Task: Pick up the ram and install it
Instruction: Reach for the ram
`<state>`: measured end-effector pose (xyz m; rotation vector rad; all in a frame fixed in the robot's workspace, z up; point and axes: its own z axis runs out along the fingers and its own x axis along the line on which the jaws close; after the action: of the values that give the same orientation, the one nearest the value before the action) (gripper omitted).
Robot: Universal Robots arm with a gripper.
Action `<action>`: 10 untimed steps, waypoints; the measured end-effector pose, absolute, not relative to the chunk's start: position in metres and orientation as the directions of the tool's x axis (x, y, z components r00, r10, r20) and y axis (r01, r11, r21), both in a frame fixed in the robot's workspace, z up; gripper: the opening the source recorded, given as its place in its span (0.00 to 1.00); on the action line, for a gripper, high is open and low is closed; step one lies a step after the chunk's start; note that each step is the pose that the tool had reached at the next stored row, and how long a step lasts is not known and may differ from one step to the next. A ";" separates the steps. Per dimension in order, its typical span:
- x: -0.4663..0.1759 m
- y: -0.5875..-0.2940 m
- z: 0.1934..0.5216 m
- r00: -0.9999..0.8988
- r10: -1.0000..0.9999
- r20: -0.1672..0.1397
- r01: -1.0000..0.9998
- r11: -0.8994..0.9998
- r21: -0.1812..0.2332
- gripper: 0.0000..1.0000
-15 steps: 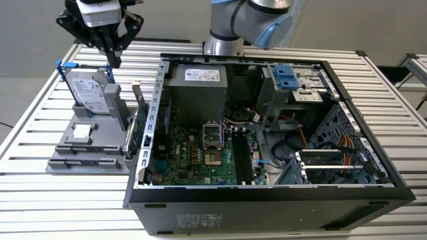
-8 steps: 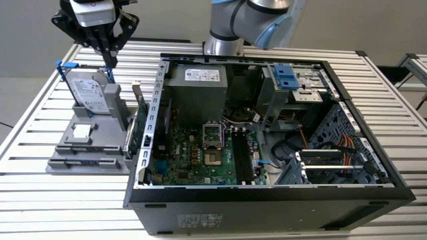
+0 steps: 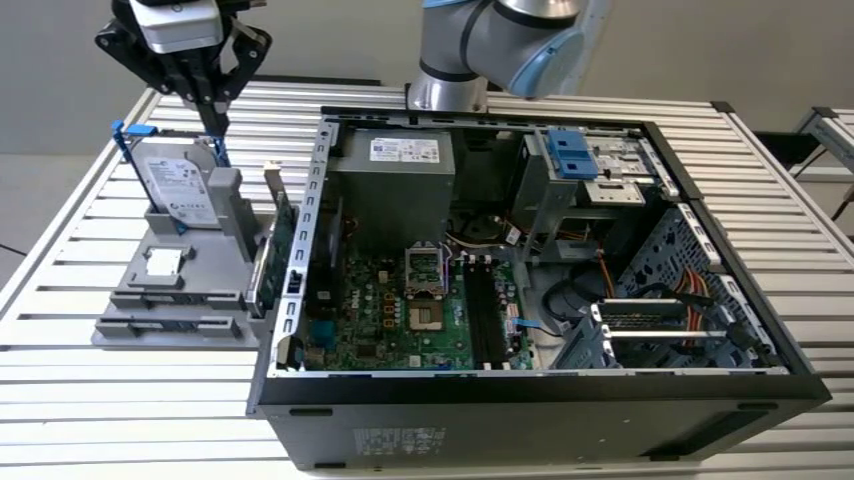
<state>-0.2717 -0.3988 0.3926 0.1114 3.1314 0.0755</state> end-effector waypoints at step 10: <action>-0.280 -0.399 0.393 -0.997 0.071 0.000 0.071 0.996 0.048 0.00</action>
<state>-0.2796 -0.3988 0.3925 0.1119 3.1372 0.0755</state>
